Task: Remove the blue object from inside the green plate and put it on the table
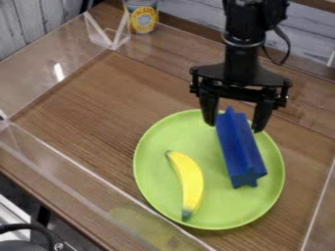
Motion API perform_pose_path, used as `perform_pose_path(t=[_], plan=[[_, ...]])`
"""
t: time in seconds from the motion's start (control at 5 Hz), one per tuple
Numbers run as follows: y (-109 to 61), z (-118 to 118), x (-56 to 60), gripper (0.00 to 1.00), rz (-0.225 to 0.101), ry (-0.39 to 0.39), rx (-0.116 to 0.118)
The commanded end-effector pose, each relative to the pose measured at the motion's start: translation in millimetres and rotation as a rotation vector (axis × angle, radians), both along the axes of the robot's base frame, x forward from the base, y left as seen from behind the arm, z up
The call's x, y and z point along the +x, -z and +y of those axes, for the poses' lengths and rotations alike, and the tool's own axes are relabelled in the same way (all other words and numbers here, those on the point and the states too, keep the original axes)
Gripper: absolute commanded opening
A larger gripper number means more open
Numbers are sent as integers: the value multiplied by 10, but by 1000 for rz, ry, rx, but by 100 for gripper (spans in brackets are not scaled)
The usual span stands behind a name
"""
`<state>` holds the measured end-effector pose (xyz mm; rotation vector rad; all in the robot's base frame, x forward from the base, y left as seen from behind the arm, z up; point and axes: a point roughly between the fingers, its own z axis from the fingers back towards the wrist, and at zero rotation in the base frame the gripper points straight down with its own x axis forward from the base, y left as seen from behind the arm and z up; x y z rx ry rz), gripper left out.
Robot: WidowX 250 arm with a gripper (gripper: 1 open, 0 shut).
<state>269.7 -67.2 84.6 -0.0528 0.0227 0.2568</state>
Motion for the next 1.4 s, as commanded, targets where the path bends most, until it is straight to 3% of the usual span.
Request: perform_pose_path(t=[0.0,1.2], plan=[[6,-53,23,100,-23,3,-5],[449,-152,86,100,-46,-56,-12]])
